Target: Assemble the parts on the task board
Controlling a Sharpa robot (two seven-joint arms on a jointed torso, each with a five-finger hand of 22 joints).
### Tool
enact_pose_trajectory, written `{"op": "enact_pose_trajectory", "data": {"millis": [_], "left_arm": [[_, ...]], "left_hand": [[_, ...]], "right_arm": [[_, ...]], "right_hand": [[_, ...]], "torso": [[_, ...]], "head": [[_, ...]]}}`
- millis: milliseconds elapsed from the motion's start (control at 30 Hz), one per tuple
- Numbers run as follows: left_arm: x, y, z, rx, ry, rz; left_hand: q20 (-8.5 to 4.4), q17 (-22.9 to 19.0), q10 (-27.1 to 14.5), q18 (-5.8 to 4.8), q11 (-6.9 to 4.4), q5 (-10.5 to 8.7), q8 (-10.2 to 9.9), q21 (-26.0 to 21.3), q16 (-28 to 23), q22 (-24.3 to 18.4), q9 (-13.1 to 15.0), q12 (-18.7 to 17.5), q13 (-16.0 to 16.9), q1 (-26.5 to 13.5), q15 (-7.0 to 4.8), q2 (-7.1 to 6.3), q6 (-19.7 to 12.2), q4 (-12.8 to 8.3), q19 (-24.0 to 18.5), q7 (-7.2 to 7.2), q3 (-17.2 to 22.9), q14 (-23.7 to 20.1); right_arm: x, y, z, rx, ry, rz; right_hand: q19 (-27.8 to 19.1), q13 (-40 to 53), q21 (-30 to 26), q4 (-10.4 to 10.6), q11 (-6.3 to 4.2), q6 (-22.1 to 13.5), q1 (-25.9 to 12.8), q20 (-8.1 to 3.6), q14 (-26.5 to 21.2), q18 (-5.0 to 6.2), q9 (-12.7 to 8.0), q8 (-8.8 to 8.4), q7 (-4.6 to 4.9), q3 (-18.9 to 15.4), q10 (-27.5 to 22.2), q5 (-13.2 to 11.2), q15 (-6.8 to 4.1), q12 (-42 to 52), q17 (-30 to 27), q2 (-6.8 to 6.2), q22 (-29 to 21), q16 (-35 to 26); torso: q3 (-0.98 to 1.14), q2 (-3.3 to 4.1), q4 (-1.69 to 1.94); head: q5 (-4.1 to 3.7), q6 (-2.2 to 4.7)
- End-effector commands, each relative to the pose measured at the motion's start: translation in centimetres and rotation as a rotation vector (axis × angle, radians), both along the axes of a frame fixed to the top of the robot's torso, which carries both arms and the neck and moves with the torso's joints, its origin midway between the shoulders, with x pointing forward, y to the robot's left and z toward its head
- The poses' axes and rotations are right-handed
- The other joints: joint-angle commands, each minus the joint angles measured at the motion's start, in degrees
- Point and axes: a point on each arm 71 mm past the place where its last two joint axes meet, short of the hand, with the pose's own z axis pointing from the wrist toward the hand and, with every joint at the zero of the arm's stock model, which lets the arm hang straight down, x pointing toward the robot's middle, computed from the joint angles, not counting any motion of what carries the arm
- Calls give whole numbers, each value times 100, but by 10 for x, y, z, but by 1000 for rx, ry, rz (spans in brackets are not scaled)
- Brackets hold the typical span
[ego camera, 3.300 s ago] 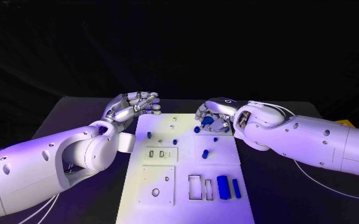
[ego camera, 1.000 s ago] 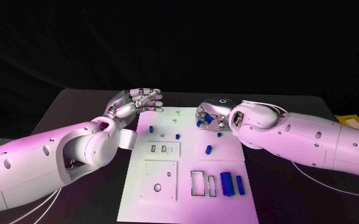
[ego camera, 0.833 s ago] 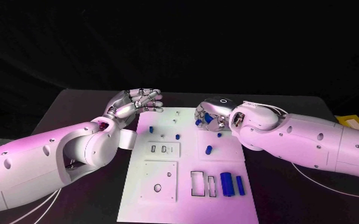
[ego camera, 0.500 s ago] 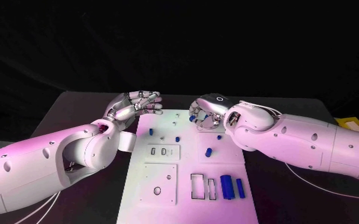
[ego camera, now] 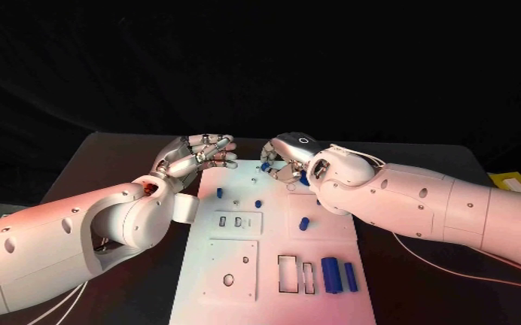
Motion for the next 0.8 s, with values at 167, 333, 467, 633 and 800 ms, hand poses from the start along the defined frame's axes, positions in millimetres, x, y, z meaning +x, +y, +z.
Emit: {"op": "enact_pose_trajectory", "data": {"millis": [167, 333, 467, 633, 800], "left_arm": [[0, -3, 5, -14, -12, -20], [0, -3, 6, -14, -15, -20], [1, -3, 8, -14, -18, -20], [1, -3, 9, -14, -21, -20], [1, -2, 9, -13, -22, -19]], "left_hand": [[10, 8, -35, 93, 1, -21, -18, 38, -19, 7, 6, -15, 4, -29, 3, 25, -57, -46, -33, 0, -2, -34], [10, 8, -35, 93, 1, -21, -18, 38, -19, 7, 6, -15, 4, -29, 3, 25, -57, -46, -33, 0, -2, -34], [10, 8, -35, 93, 1, -21, -18, 38, -19, 7, 6, -15, 4, -29, 3, 25, -57, -46, -33, 0, -2, -34], [10, 8, -35, 93, 1, -21, -18, 38, -19, 7, 6, -15, 4, -29, 3, 25, -57, -46, -33, 0, -2, -34], [10, 8, -35, 93, 1, -21, -18, 38, -19, 7, 6, -15, 4, -29, 3, 25, -57, -46, -33, 0, -2, -34]], "right_arm": [[7, 4, -2, 23, -8, -22], [10, 4, -3, 20, -10, -37], [11, 5, -4, 13, -2, -39], [10, 6, -8, 0, 15, -37], [10, 6, -10, -12, 30, -34]], "right_hand": [[23, -9, 42, 15, 18, -51, -66, 8, 245, -43, 19, 2, 15, 26, -16, -15, -18, -25, 4, 10, 15, 25], [23, -9, 42, 15, 18, -51, -66, 8, 245, -43, 19, 2, 15, 26, -16, -15, -18, -25, 4, 10, 15, 25], [24, -11, 46, 17, 21, -66, -70, 10, 245, -44, 23, -5, 20, 29, -21, -15, -15, -29, 9, 4, 21, 30], [27, -13, 50, 23, 25, -78, -81, 13, 246, -45, 29, -10, 25, 29, -26, -13, -12, -32, 15, -5, 29, 37], [28, -14, 53, 26, 28, -88, -90, 16, 245, -46, 35, -13, 28, 27, -30, -10, -9, -34, 10, -17, 33, 37]], "torso": [[-27, 53, 53], [-33, 59, 57], [-33, 67, 55], [-26, 61, 56], [-27, 60, 58]], "head": [[-9, 24], [-17, 29], [-1, 25], [24, -3], [35, -15]]}}
